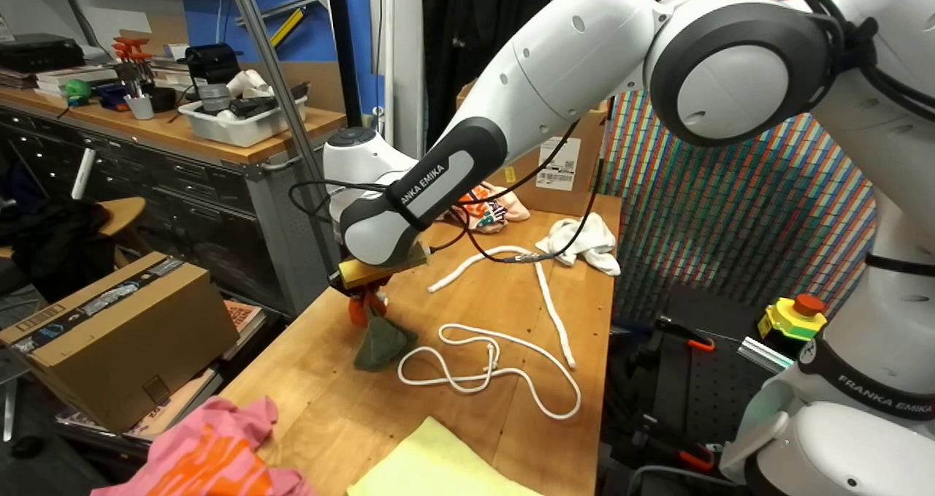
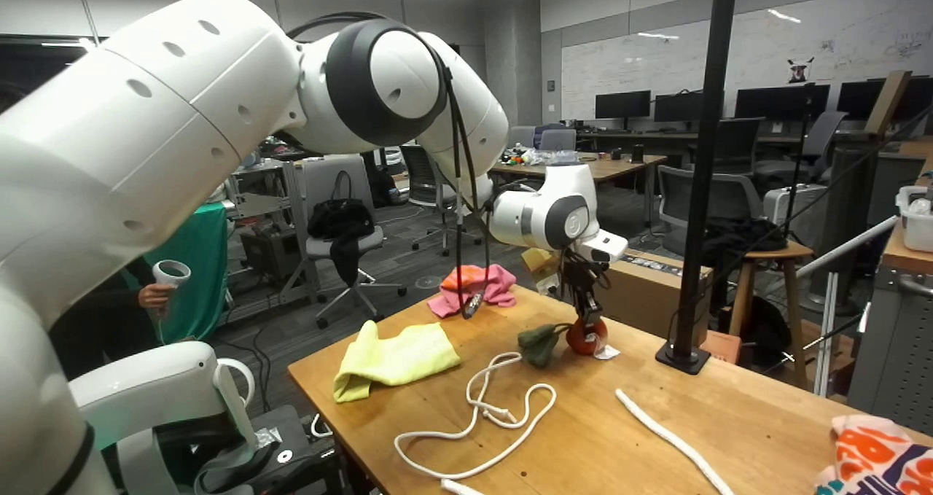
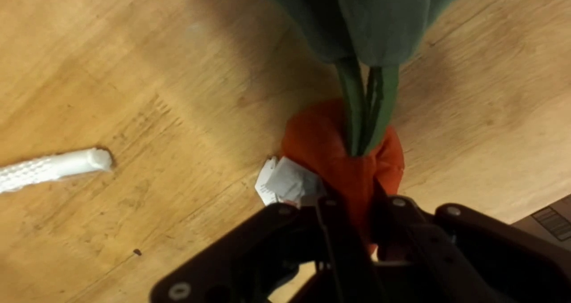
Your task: Separate the things on the heap
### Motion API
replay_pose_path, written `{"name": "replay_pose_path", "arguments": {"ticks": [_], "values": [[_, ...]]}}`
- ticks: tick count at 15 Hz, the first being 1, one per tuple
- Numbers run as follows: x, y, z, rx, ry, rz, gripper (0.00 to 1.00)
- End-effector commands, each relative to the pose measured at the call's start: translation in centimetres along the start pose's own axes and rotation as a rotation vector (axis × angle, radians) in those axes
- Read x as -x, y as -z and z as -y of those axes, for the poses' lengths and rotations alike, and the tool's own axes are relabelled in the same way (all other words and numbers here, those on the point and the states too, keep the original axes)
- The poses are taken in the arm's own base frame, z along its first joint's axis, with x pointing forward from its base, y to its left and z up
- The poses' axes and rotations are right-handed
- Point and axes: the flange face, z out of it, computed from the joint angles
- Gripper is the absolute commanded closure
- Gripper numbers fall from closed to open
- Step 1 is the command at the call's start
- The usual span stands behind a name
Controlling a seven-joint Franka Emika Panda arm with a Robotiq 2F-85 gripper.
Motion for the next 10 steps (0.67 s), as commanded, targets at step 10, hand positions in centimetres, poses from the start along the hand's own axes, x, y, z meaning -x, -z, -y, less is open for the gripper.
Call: {"name": "replay_pose_path", "arguments": {"ticks": [10], "values": [[-2.1,0.4,1.6,-0.098,-0.295,0.078,0.92]]}}
